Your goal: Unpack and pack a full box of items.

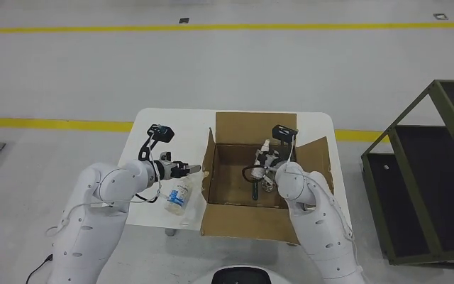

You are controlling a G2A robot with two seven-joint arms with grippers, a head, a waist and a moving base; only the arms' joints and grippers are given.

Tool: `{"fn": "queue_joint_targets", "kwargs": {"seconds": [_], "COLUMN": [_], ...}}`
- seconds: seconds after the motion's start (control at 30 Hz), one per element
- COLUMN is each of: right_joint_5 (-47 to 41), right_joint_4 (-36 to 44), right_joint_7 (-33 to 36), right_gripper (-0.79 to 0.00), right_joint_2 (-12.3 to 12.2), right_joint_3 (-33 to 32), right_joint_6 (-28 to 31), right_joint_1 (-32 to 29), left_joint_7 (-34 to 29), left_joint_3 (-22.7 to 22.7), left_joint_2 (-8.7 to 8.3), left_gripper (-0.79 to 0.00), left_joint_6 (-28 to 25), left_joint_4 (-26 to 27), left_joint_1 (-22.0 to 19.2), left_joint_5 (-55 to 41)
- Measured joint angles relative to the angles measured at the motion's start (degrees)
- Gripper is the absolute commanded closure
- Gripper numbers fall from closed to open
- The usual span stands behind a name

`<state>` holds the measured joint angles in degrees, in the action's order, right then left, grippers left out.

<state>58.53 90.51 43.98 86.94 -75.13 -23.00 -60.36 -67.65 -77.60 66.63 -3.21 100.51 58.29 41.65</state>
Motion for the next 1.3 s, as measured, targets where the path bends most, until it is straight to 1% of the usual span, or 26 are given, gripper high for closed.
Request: {"fn": "queue_joint_targets", "kwargs": {"seconds": [0.13,0.27,0.37,0.43,0.5,0.57,0.67,0.77,0.83,0.97,1.07,1.23,1.3], "right_joint_5": [-2.99,-3.08,0.91,4.59,8.39,11.37,14.7,16.88,17.9,19.88,19.25,20.56,23.12], "right_joint_4": [10.02,21.7,27.94,30.14,31.16,30.59,29.0,25.92,23.64,17.72,13.83,9.49,7.83], "right_joint_7": [-1.7,-1.64,0.18,2.94,7.06,10.58,14.78,16.85,16.95,15.93,14.9,13.83,13.89], "right_gripper": [0.0,0.0,0.0,0.0,0.0,0.0,0.0,0.0,0.0,0.0,0.0,0.0,0.0], "right_joint_2": [-0.81,-1.95,-2.78,-3.33,-3.95,-4.48,-5.1,-5.42,-5.54,-5.54,-5.63,-5.79,-5.92], "right_joint_3": [-6.63,-15.87,-21.98,-25.03,-27.99,-30.03,-30.61,-28.96,-27.16,-23.71,-22.37,-21.16,-20.19], "right_joint_6": [1.51,1.89,1.39,1.76,3.58,6.18,11.47,15.54,17.55,18.63,19.32,19.25,19.35], "right_joint_1": [-1.34,-5.66,-9.42,-11.69,-14.05,-16.06,-18.74,-20.77,-21.51,-21.99,-22.08,-21.31,-21.02], "left_joint_7": [0.0,0.0,0.0,0.0,0.0,0.0,0.0,0.0,0.0,0.0,0.0,0.0,0.0], "left_joint_3": [0.0,0.0,0.0,0.0,0.0,0.0,0.0,0.0,0.0,0.0,0.0,0.0,0.0], "left_joint_2": [0.0,0.0,0.0,0.0,0.0,0.0,0.0,0.0,0.0,0.0,0.0,0.0,0.0], "left_gripper": [-0.785,-0.785,-0.785,-0.785,-0.785,-0.785,-0.785,-0.785,-0.785,-0.785,-0.785,-0.785,-0.785], "left_joint_6": [0.0,0.0,0.0,0.0,0.0,0.0,0.0,0.0,0.0,0.0,0.0,0.0,0.0], "left_joint_4": [0.0,0.0,0.0,0.0,0.0,0.0,0.0,0.0,0.0,0.0,0.0,0.0,0.0], "left_joint_1": [0.0,0.0,0.0,0.0,0.0,0.0,0.0,0.0,0.0,0.0,0.0,0.0,0.0], "left_joint_5": [0.0,0.0,0.0,0.0,0.0,0.0,0.0,0.0,0.0,0.0,0.0,0.0,0.0]}}
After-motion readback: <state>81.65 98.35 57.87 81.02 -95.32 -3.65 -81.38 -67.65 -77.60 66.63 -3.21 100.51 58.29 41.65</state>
